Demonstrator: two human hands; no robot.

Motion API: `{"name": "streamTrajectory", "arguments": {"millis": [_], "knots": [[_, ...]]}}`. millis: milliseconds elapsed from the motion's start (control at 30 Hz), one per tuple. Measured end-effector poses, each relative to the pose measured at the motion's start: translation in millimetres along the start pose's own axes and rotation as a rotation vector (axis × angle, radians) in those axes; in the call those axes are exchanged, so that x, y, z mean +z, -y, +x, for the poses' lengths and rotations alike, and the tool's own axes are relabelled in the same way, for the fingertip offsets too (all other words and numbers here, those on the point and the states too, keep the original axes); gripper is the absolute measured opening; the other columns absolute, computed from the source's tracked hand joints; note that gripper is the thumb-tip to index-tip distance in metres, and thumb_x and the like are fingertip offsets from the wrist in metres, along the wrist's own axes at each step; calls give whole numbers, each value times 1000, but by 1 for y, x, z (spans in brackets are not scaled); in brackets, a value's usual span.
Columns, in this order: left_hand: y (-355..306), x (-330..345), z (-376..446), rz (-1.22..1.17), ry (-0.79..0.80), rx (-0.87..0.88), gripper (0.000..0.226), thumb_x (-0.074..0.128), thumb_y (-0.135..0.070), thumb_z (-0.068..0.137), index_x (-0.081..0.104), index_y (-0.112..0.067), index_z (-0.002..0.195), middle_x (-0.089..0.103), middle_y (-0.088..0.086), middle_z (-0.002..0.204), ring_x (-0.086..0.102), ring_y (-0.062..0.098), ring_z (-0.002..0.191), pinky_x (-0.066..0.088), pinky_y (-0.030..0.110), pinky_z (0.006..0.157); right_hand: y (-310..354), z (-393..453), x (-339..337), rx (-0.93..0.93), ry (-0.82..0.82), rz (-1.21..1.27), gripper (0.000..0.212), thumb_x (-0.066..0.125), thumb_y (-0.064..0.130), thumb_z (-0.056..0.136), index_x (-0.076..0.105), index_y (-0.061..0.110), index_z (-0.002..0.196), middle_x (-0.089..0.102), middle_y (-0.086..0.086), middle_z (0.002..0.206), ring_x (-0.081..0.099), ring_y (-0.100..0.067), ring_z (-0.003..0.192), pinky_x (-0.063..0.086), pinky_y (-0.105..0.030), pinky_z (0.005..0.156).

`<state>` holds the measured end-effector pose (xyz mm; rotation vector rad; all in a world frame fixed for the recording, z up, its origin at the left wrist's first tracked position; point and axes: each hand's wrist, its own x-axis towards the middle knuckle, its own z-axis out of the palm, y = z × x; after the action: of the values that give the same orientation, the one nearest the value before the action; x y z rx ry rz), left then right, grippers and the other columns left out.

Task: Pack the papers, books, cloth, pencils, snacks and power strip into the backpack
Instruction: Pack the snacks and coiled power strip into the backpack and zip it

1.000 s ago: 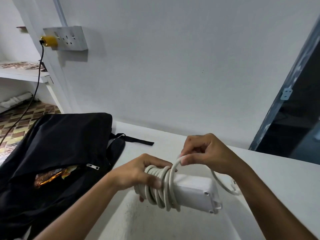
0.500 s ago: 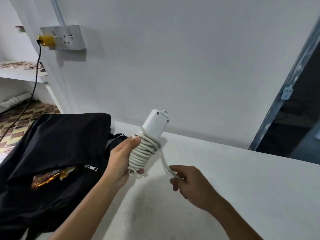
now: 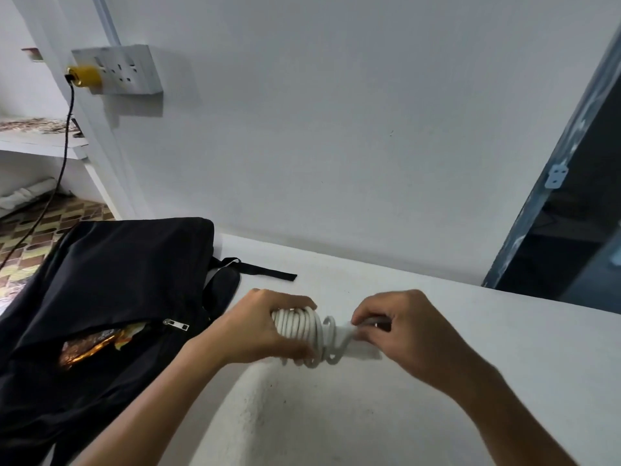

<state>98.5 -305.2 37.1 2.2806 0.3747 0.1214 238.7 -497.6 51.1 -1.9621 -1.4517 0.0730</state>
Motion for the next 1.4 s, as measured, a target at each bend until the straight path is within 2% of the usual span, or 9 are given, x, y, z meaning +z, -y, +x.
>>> {"name": "streamTrajectory", "arguments": {"millis": [167,333,433,500,633,867,1000,1200,1400], "knots": [[-4,-4,-2,-267,283,120,52,79,-34,66,68,-17,114,69,15,94,65,42,77,54,57,63,7,13,-28,52,164,445,16,87,17,64,72,16,70,69,1,73,62,-11,68,48,-26,65],[3,19,-7,-806,325,221,64,78,-40,71,62,6,111,59,22,90,51,44,78,39,70,60,14,19,-10,130,116,756,14,77,3,71,73,16,67,71,0,71,66,-11,70,50,-20,66],[2,28,-9,-968,279,210,68,74,-44,75,57,4,121,61,22,85,61,33,60,54,43,48,17,10,11,287,2,806,57,58,-12,84,68,31,49,65,23,56,62,11,59,47,-9,60],[-1,32,-12,-1056,239,190,70,72,-44,77,54,-2,130,62,22,83,62,27,50,54,31,43,18,6,18,350,-28,754,55,52,-12,88,62,37,66,56,34,49,56,18,53,43,-5,54],[-2,32,-19,-1082,90,102,64,74,-53,70,65,-2,108,64,24,75,61,25,46,50,28,40,16,10,17,427,-36,775,51,47,-8,88,52,17,43,47,7,39,41,-3,37,33,-14,41],[2,34,-14,-1029,-101,-126,75,71,-58,68,64,3,110,57,43,96,59,32,58,51,31,43,11,4,23,448,-15,643,27,44,-6,90,54,16,102,65,-2,61,62,-18,53,46,-22,50],[1,39,-11,-1015,-160,-192,66,67,-54,74,64,3,107,60,40,97,60,32,58,51,31,45,6,0,21,533,-49,709,24,41,-6,91,53,14,92,69,-9,70,70,-33,65,54,-38,60],[-2,50,-10,-1047,-170,-280,66,68,-56,69,66,-1,105,63,34,92,58,32,61,49,32,50,3,-3,11,518,13,700,23,55,12,90,70,5,73,69,-15,73,68,-43,77,52,-37,68],[-7,51,-16,-1193,-106,-301,52,59,-56,79,70,-8,97,61,21,81,54,28,61,43,27,47,2,-17,-2,409,183,922,37,47,-12,83,68,4,107,74,-13,98,71,-28,92,58,-33,73]]}}
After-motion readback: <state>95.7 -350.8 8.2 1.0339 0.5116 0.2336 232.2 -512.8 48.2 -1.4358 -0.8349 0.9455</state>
